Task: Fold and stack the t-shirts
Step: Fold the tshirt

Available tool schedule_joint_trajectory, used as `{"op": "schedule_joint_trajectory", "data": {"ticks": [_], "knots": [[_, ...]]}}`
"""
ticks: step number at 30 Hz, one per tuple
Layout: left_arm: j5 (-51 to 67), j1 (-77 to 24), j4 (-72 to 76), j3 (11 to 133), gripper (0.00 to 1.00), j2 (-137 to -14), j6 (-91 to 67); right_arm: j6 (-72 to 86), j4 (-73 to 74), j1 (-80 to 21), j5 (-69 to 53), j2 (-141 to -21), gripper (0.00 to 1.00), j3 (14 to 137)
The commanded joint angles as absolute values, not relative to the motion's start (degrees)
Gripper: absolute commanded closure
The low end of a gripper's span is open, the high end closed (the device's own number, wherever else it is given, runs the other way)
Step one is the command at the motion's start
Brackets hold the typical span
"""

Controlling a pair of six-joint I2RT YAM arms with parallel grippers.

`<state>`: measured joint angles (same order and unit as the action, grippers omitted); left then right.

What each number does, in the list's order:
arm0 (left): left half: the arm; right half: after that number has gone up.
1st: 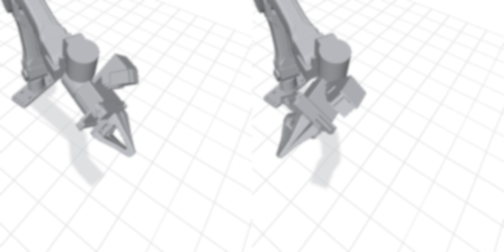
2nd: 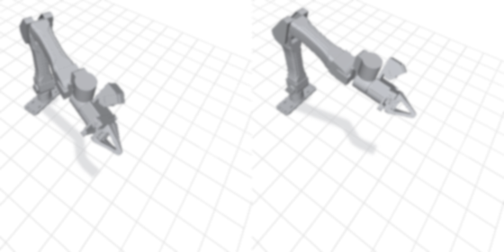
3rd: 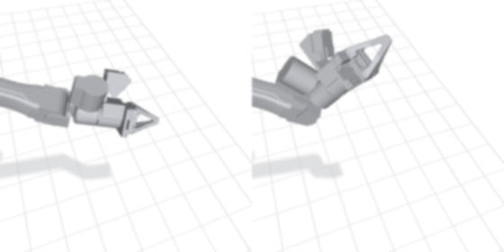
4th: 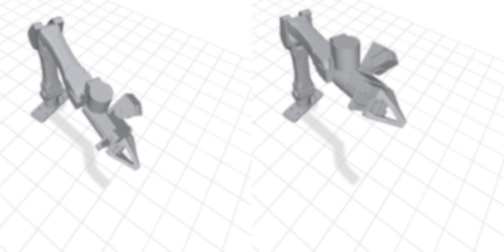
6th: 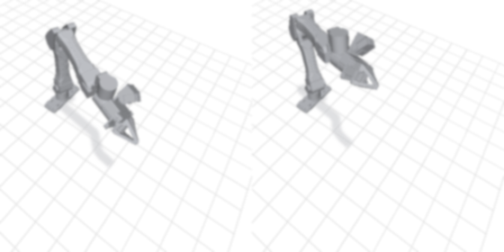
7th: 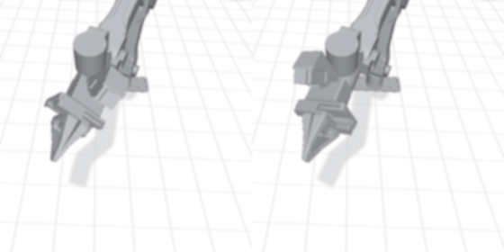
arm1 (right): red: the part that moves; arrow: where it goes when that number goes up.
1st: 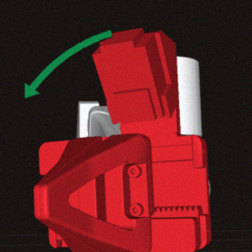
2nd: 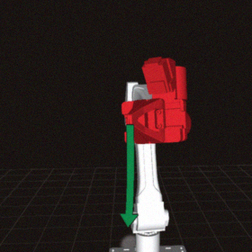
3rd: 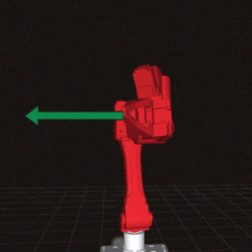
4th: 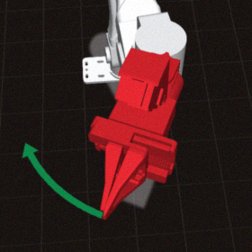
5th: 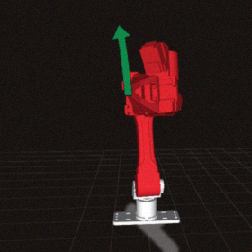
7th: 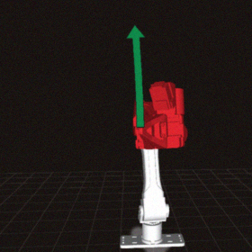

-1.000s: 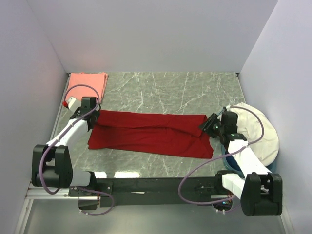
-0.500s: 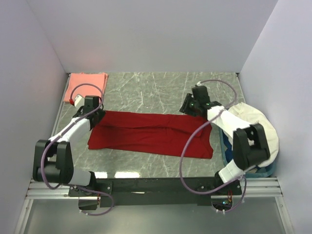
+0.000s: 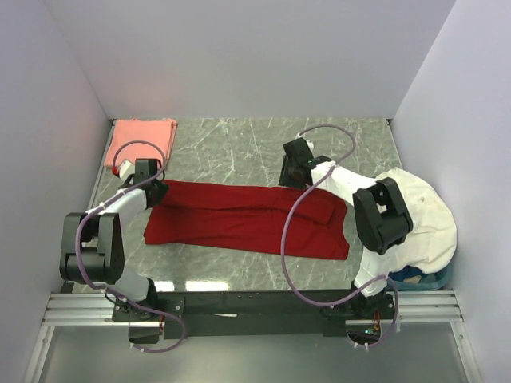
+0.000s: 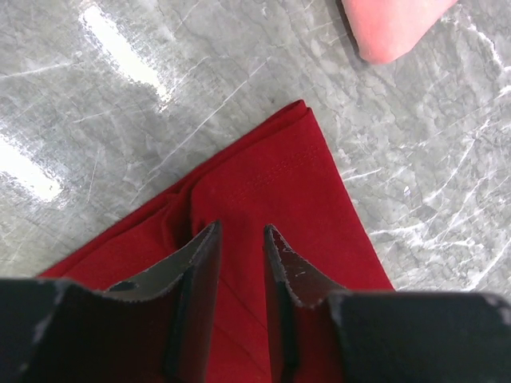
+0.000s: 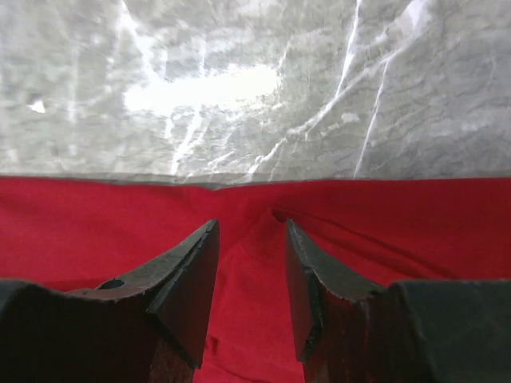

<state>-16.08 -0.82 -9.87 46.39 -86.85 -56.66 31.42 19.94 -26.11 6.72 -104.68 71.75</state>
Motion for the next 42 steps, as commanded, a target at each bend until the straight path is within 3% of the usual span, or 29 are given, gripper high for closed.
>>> {"op": "schedule_joint_trajectory", "data": {"ticks": [1, 10, 13, 14, 18, 31, 42], "knots": [[-15.6, -0.4, -7.7, 45.8, 0.67, -86.8, -55.7, 30.8, 22.0, -27.2, 10.9, -106.5, 0.54, 74.5], [-15.2, -0.2, -7.3, 44.8, 0.68, -87.0, -55.5, 31.3, 22.6, -28.0, 12.1, -107.8, 0.59, 74.3], [-15.3, -0.2, -7.5, 44.7, 0.68, -86.5, -55.5, 31.6, 22.1, -28.4, 12.2, -106.8, 0.73, 73.1], [-15.3, -0.2, -7.6, 44.9, 0.68, -86.3, -55.4, 31.8, 22.2, -28.4, 12.2, -106.4, 0.83, 72.9], [-15.5, -0.2, -8.0, 44.9, 0.68, -85.3, -55.1, 32.4, 21.8, -28.7, 12.2, -103.4, 1.0, 70.5], [-16.3, -0.2, -9.2, 45.0, 0.69, -81.2, -55.5, 38.1, 20.1, -34.8, 14.4, -92.1, 1.0, 62.0], [-9.7, -1.4, -8.4, 44.6, 0.67, -76.6, -54.4, 46.4, 12.6, -41.5, 18.3, -84.7, 1.0, 51.4]]}}
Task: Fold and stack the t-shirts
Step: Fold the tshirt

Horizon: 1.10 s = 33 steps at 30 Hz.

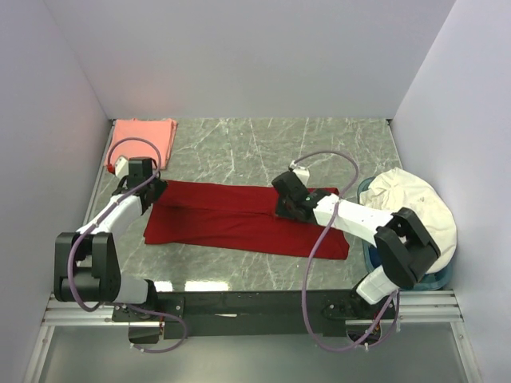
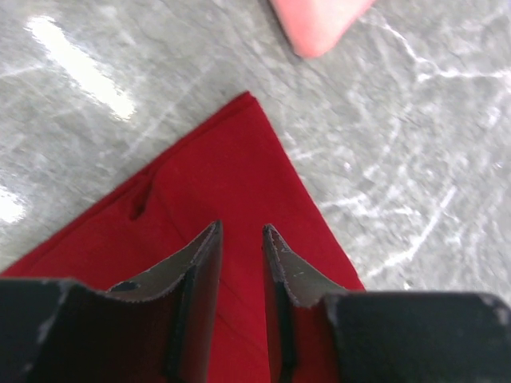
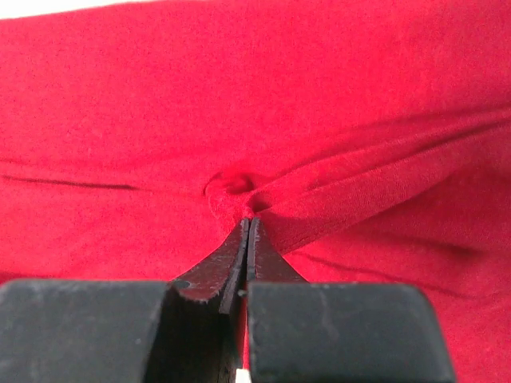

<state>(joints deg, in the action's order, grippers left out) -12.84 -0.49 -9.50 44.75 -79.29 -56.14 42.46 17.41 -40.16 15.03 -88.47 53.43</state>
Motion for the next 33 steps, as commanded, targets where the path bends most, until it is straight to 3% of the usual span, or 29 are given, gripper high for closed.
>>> {"op": "schedule_joint_trajectory", "data": {"ticks": [1, 12, 19, 23, 28, 33], "knots": [[-8.4, -2.0, -8.2, 44.5, 0.67, -76.4, -54.3, 46.9, 11.6, -41.9, 18.3, -84.1, 1.0, 50.6], [-0.2, -13.7, -6.0, 45.9, 0.63, -78.7, -49.9, 51.7, 4.9, -46.1, 19.0, -80.1, 0.98, 43.4], [5.9, -23.6, -4.0, 49.0, 0.57, -83.5, -46.0, 50.5, 6.0, -46.1, 18.3, -76.5, 0.6, 41.5], [6.3, -29.8, -2.8, 51.6, 0.55, -86.0, -43.7, 48.5, 9.7, -45.8, 20.3, -70.5, 0.52, 41.2], [4.5, -38.0, -2.9, 57.1, 0.52, -90.4, -42.4, 42.0, 14.7, -35.1, 16.3, -65.9, 0.49, 41.7], [0.5, -43.8, -6.1, 64.1, 0.5, -97.1, -42.2, 35.5, 14.9, -19.5, 7.9, -69.2, 0.49, 45.0]]}}
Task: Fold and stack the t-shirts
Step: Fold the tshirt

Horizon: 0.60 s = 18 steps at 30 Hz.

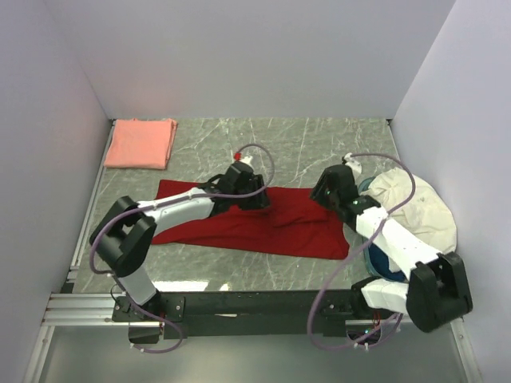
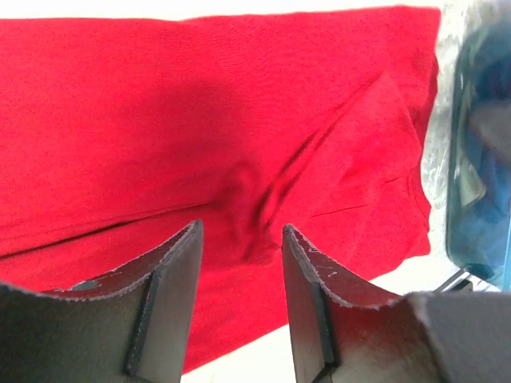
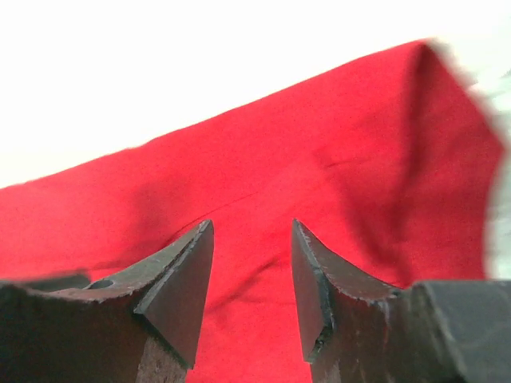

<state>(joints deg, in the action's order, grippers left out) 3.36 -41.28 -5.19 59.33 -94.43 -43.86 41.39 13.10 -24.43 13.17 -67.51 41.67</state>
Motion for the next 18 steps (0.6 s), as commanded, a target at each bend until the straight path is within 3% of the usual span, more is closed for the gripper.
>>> {"op": "schedule_joint_trajectory", "data": {"ticks": [1, 10, 18], "knots": [[0.2, -44.5, -6.6, 65.1, 0.5, -98.0, -42.1, 35.0, 14.8, -18.3, 6.7, -72.1, 0.49, 46.8], [-6.5, -50.4, -13.9, 74.9, 0.5, -108.0, -40.5, 33.4, 13.1, -14.0, 4.1, -83.8, 0.49, 51.8], [-12.3, -53.8, -17.3, 77.1, 0.52, -109.3, -40.3, 33.1, 11.1, -13.9, 3.1, -87.6, 0.51, 50.3]]}}
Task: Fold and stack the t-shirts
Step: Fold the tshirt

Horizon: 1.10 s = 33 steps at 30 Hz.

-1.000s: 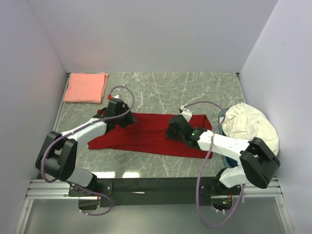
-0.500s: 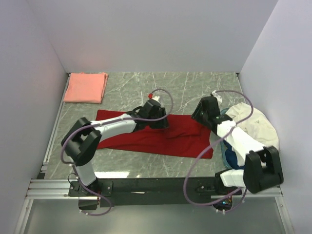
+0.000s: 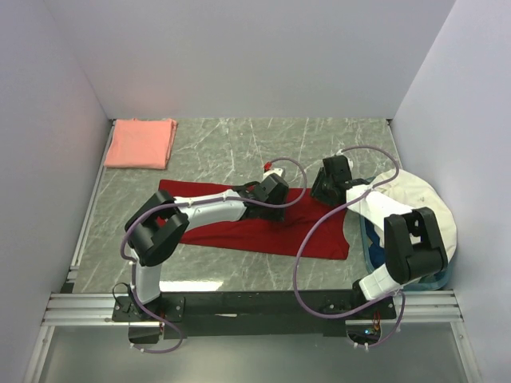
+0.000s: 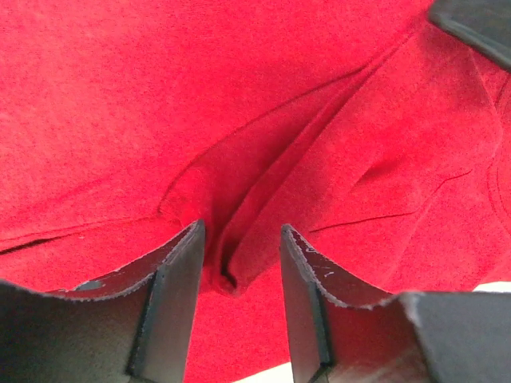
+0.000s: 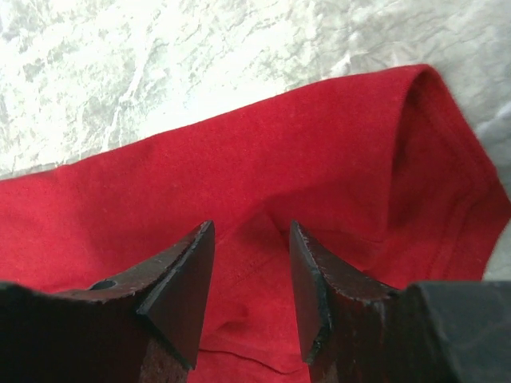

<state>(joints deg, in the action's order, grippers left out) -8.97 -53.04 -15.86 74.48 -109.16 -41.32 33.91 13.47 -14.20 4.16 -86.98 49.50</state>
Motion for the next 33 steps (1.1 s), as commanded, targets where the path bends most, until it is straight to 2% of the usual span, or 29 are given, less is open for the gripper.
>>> {"op": "schedule_joint_trajectory", "data": {"ticks": [1, 7, 17, 20, 29, 33], "knots": [[-12.2, -54.1, -17.3, 77.0, 0.52, -109.5, -40.3, 33.2, 10.7, -14.0, 2.9, -87.7, 0.51, 49.8], [-11.4, -54.6, -16.4, 75.5, 0.61, -108.6, -40.9, 33.4, 9.4, -14.0, 0.5, -87.4, 0.61, 48.1], [-9.7, -54.7, -15.1, 72.2, 0.78, -106.6, -41.0, 34.0, 10.3, -14.0, -1.8, -81.6, 0.9, 44.2], [-9.9, -54.6, -15.1, 71.5, 0.8, -106.0, -41.0, 34.6, 10.5, -13.9, -2.5, -78.1, 0.95, 41.9], [-10.4, -54.7, -15.6, 70.8, 0.88, -104.0, -40.1, 36.5, 11.7, -14.1, -3.9, -63.7, 0.99, 32.0], [-10.4, -54.6, -15.7, 70.8, 0.89, -103.4, -39.5, 38.0, 12.6, -14.0, -5.7, -58.2, 1.0, 27.5]]}}
